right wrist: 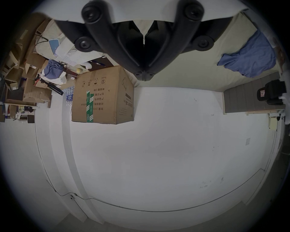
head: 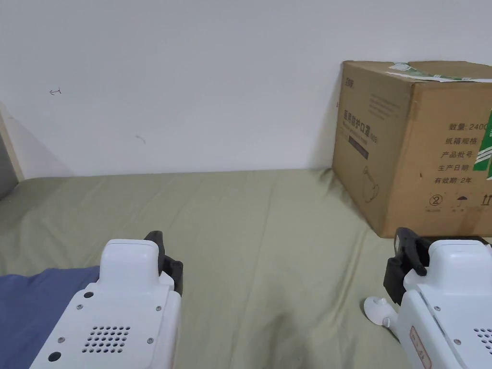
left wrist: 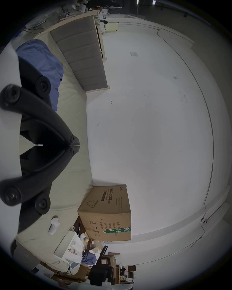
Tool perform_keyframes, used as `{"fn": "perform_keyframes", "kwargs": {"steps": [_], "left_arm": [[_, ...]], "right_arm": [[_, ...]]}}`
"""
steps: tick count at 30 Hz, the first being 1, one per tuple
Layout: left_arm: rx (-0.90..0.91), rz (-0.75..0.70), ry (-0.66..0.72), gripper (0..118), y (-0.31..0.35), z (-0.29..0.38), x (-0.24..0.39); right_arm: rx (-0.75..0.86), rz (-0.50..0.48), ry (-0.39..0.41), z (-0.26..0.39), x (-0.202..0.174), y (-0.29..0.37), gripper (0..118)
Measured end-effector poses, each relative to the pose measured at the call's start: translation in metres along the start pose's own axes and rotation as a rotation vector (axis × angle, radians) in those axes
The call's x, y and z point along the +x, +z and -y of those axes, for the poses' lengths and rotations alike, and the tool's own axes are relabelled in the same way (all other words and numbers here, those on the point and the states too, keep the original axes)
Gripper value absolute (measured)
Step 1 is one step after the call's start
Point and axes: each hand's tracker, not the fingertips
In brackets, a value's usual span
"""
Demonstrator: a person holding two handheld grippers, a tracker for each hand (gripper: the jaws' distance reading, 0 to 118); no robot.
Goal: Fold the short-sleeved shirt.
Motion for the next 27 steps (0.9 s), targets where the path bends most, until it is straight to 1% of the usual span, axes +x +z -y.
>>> {"fn": "perform_keyframes", "kwargs": {"steps": [7,10,13,16,19,21,24,27], "left_arm": [[0.013,-0.004,-0.001,0,0.001,0.001,-0.003],[0.004,-0.029,-0.002,0,0.009,0.002,-0.023],[-0.015,-0.151,0.026,0,0.026,0.007,-0.062],[-0.041,-0.295,0.034,0,0.052,0.01,-0.11],[-0.046,-0.418,0.014,0,0.08,0.01,-0.148],[-0.051,-0.491,0.01,0,0.094,0.012,-0.166],[-0.054,-0.519,0.009,0,0.106,0.019,-0.178],[-0.065,-0.525,-0.019,0,0.106,0.028,-0.179]], "right_arm": [[-0.011,-0.002,-0.02,-0.004,-0.001,0.001,0],[0.002,-0.039,-0.013,-0.005,-0.018,0.002,0],[-0.006,-0.142,0.017,-0.002,-0.056,-0.006,0],[-0.022,-0.302,-0.02,0.0,-0.107,-0.011,0],[-0.018,-0.426,-0.014,-0.001,-0.156,-0.006,0],[-0.017,-0.497,-0.037,-0.001,-0.18,-0.002,0],[-0.03,-0.552,-0.04,-0.002,-0.201,0.001,0],[-0.028,-0.577,-0.035,-0.003,-0.208,0.001,0]]}}
